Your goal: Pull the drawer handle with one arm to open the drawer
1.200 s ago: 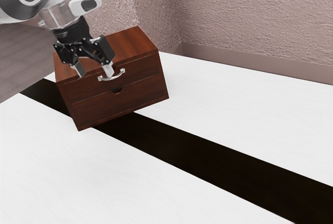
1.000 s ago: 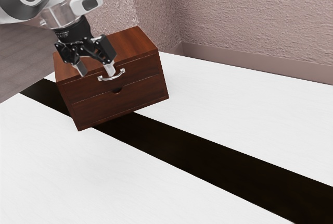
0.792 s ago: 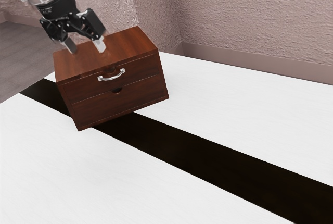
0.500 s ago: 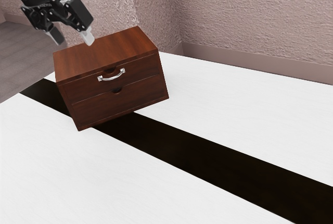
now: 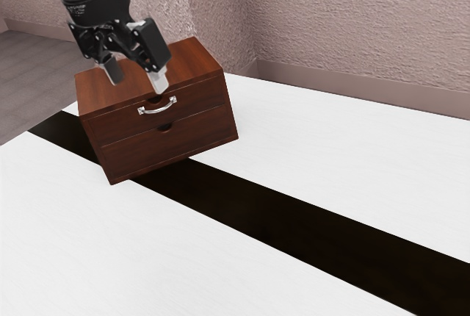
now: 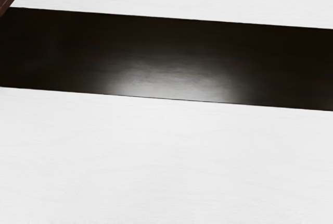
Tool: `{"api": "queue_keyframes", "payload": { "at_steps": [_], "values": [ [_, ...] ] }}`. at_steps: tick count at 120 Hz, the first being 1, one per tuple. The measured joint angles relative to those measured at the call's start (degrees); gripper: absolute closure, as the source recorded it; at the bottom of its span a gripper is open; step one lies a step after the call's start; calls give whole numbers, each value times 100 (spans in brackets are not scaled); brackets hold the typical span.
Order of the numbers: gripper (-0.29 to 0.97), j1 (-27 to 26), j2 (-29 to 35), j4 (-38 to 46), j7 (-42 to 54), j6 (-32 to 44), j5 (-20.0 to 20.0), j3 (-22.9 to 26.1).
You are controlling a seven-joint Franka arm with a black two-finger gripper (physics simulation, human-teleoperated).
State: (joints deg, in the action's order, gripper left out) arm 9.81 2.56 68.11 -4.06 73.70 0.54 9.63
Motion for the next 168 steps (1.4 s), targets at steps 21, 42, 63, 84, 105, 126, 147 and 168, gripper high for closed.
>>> {"api": "queue_keyframes", "payload": {
  "at_steps": [21,42,63,84,105,126,147,168],
  "values": [
    [0,3,-225,17,-34,134,-21,39],
    [0,45,-218,478,-49,323,-232,82],
    [0,51,705,2547,-69,1406,-767,180],
    [0,-210,1594,3668,-87,1648,-869,194],
    [0,-245,1820,3895,172,1935,-493,228],
    [0,-167,1641,3842,1163,2747,98,80],
    [0,-136,1224,3589,2134,3247,1037,-418],
    [0,669,978,3479,2918,3504,1286,44]
  ]
}}
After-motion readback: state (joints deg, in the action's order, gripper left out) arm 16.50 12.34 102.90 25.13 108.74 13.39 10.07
